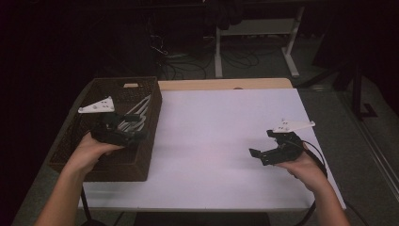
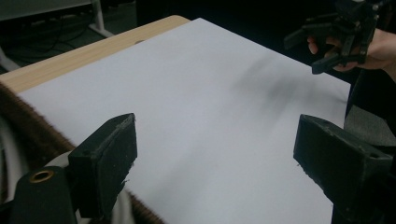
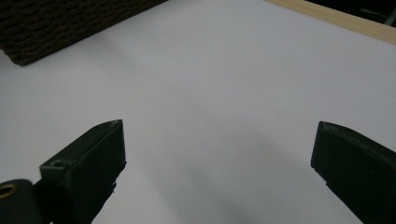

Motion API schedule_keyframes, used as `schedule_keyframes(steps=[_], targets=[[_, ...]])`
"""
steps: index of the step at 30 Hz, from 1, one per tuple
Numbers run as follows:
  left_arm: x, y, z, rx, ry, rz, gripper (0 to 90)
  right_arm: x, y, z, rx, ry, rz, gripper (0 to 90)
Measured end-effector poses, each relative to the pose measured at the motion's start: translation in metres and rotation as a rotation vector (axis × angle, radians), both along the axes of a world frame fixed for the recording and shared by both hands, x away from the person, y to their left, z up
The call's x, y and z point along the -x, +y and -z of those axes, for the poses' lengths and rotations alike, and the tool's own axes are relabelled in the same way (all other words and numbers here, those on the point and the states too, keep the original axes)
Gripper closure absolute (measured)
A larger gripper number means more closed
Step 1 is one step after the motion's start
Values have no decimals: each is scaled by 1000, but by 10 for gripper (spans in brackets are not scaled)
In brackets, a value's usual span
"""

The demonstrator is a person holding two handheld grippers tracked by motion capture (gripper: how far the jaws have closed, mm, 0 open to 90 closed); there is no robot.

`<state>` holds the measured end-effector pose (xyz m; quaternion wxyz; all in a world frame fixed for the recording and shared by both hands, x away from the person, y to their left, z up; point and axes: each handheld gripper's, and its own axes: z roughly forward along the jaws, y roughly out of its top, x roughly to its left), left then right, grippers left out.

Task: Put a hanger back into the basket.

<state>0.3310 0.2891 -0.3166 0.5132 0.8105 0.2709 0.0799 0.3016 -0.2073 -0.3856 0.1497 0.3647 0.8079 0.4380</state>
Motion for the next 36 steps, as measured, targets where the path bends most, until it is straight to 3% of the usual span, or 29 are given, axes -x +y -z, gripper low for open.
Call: schedule_keyframes(steps=[3,6,8,17,36], targets=[[2,-6,5,-2,-10,3,103,-1,3,-7,-8,-2,-7,10],[3,-9,10,5,-2,2,58,-3,8,-15,-18,0,-21,0],[3,-11,13,-13,12,14,27,-5,11,-21,-17,-4,-31,0],[6,-10,18,-4,6,17,10,-8,18,-49,-36,-48,-60,0],[4,-11,25,-5,16,27,10,-6,19,-40,-28,-43,-82,0]])
